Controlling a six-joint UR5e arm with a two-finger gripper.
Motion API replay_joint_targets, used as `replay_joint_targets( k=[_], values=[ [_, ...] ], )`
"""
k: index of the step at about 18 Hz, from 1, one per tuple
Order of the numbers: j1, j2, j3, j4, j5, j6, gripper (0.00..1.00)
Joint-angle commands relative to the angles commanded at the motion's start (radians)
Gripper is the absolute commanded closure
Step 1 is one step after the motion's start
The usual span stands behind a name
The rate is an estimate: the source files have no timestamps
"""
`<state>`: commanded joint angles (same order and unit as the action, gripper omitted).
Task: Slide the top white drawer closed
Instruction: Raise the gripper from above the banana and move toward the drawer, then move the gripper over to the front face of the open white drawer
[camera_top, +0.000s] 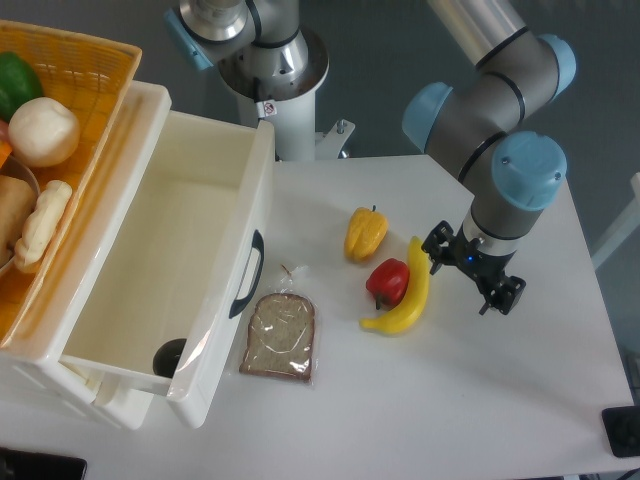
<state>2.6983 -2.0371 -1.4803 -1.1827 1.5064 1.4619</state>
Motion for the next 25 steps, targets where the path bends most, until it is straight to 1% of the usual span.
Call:
replay_joint_targets(
  k=[3, 4, 5, 6, 7, 8, 13, 15, 18, 19, 22, 23, 25],
  values=[
    [0.000, 0.005, -0.003, 0.000, -0.002, -0.020, 0.00],
    [-0.005, 0.008, -0.008, -0.002, 0.002, -0.052, 0.00],
    [-0.008, 0.008, -0.023, -0.002, 0.000, -0.117, 0.00],
    [-0.009, 0.020, -0.049, 0.005, -0.003, -0.182, 0.00],
    [-0.011, 0.034, -0.066, 0.015, -0.005, -0.210, 0.00],
    [-0.011, 0.053, -0.084, 0.023, -0.008, -0.212, 0.00],
    [-0.014, 0.112, -0.147, 0.023, -0.049, -0.268, 0.00],
    [-0.015, 0.126, -0.169, 0.023, -0.075, -0.281, 0.00],
    [-0.020, 0.130, -0.175, 0.023, -0.133, -0.291, 0.00],
    [-0.029, 0.132, -0.175, 0.023, -0.138, -0.305, 0.07],
    [-0.061, 0.132, -0.172, 0.020, -0.149, -0.434, 0.51],
    [-0.070, 0.132, -0.170, 0.020, -0.167, -0.471, 0.61],
    [-0.086, 0.141, -0.164, 0.014, -0.205, -0.511, 0.76]
  ],
)
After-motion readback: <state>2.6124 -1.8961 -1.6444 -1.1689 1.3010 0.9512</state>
